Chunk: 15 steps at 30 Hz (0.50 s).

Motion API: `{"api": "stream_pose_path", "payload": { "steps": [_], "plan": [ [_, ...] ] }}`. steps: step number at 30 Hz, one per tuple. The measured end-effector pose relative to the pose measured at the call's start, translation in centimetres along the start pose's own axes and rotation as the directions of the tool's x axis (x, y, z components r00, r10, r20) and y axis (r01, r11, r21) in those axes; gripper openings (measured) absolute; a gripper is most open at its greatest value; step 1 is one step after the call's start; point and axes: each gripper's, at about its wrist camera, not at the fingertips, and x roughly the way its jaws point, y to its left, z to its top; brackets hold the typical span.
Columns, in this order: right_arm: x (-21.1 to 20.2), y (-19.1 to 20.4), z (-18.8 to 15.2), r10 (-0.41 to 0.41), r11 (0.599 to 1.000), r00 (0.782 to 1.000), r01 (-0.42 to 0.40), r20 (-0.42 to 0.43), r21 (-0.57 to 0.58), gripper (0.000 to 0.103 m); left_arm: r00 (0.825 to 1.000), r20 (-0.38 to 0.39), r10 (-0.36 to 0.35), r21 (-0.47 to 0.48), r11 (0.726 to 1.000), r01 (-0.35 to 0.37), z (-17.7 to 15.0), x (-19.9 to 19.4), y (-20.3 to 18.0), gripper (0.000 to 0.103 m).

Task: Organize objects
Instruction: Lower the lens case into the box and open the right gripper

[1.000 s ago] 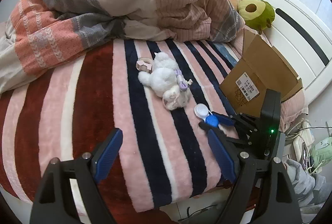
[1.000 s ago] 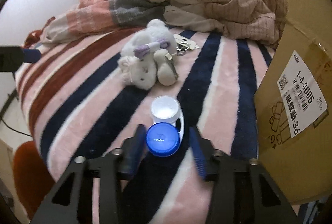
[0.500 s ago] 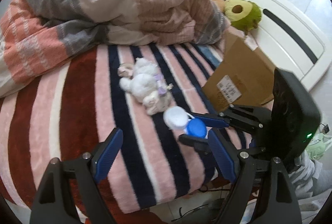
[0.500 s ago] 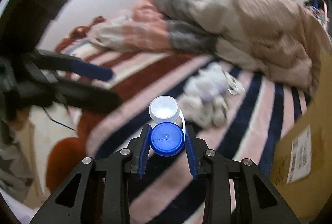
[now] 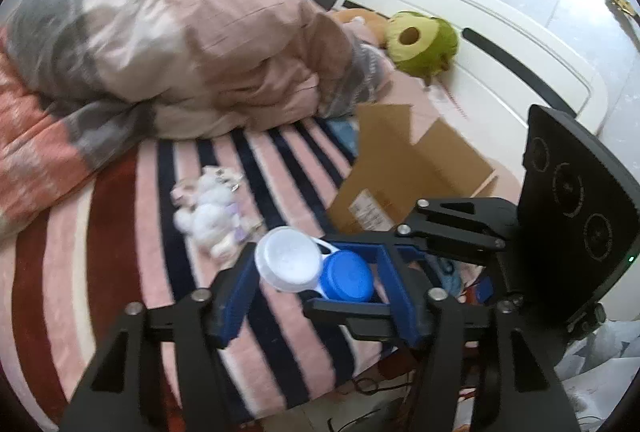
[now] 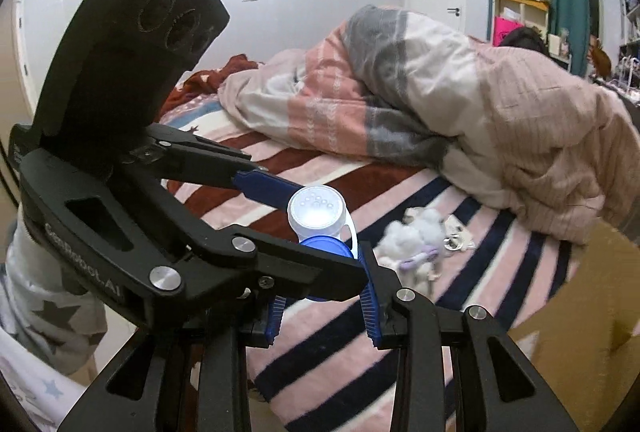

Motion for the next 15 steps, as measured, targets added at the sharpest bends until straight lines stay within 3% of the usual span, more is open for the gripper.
{"api": "stream_pose_path", "payload": {
  "steps": [8, 15],
  "plan": [
    [-4.9, -3.4, -0.3, -0.064, 0.998, 0.997, 0.064, 0.042, 0.02, 0.028, 1.0, 0.011, -0.013, 0.087, 0.996, 0.012, 3.7, 1.9, -5.6, 0.049],
    [-9.1, -8.7, -1.9, -0.131, 0.988, 0.991, 0.127, 0.04, 0.087, 0.028, 0.997, -0.051, -0.057, 0.149, 0.987, 0.064, 7.4, 7.1, -10.7, 0.049]
  ]
}}
